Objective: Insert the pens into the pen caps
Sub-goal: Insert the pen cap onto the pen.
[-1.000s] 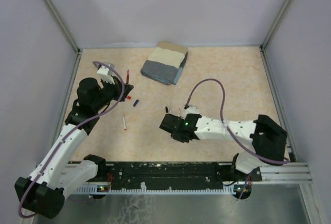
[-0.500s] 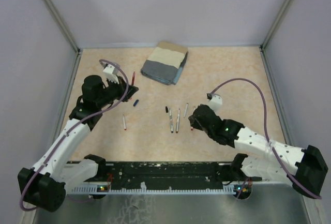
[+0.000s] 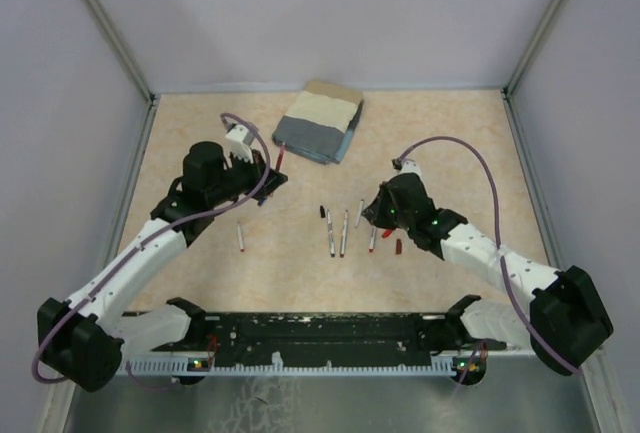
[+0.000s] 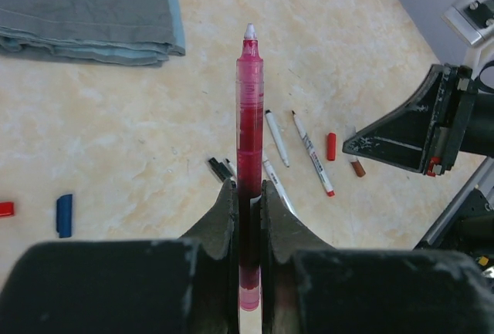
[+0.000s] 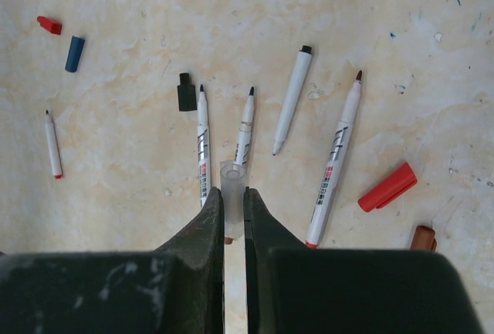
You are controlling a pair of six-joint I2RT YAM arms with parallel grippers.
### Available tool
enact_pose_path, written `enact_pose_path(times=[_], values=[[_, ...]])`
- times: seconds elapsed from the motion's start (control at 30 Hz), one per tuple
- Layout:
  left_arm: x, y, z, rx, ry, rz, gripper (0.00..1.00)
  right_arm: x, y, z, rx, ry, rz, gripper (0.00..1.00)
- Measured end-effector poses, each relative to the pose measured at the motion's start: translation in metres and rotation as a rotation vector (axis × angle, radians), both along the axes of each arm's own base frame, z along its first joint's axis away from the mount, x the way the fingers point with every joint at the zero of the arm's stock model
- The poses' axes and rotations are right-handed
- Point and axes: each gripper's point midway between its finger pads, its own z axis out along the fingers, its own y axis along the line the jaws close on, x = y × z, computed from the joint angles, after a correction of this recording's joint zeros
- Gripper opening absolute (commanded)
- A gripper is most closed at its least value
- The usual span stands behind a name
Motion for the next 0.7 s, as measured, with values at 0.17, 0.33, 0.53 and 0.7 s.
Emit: enact_pose_path(times=[0.17, 0.33, 0.53, 0.7], values=[[-0.008, -0.021, -0.012, 0.014, 0.036, -0.043, 0.0, 0.008, 0.006, 0.01, 0.025, -0.05, 0.039, 0.0], [-0.013, -0.034, -0.015, 0.012, 0.04, -0.074, 0.0, 0.009, 0.002, 0.017, 0.034, -0.116, 0.036, 0.0], [-0.024, -0.057, -0.004, -0.025, -0.004, -0.138, 0.0, 0.016, -0.009, 0.047, 0.062, -0.243, -0.017, 0.0], [-0.037, -0.075, 0.0, -0.053, -0.038, -0.196, 0.0, 0.017, -0.018, 0.078, 0.12, -0.37, -0.055, 0.0]])
